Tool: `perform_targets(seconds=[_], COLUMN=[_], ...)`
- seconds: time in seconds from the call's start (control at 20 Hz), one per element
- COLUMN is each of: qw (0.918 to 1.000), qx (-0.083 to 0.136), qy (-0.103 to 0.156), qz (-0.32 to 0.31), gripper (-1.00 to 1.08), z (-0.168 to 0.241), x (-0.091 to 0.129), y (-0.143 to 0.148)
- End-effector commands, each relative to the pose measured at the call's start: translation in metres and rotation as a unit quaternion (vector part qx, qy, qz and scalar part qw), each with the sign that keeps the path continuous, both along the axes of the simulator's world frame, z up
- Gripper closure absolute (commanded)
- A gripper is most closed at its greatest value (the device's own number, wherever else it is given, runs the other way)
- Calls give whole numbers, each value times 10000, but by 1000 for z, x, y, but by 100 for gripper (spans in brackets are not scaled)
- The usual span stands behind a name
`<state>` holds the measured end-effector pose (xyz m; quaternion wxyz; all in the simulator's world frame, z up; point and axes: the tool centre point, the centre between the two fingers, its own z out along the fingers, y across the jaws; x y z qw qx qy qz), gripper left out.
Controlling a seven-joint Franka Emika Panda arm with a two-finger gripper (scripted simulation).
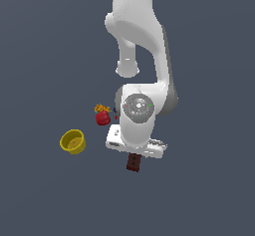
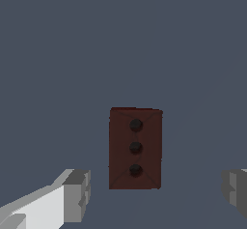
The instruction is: Pick up a designated object from a clutter of objects.
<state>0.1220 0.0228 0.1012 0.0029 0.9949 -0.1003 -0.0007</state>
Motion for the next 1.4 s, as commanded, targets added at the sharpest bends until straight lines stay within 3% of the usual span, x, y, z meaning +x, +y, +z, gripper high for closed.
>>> perform_targets(seconds=[0.0, 1.3, 1.35], qw=[10000, 10000, 10000], qx=[13, 28, 28], qy=[-9, -10, -10], qz=[-43, -88, -88], gripper=[-92, -92, 108], z=[-11, -74, -74], x=[4, 6, 6], y=[3, 7, 7])
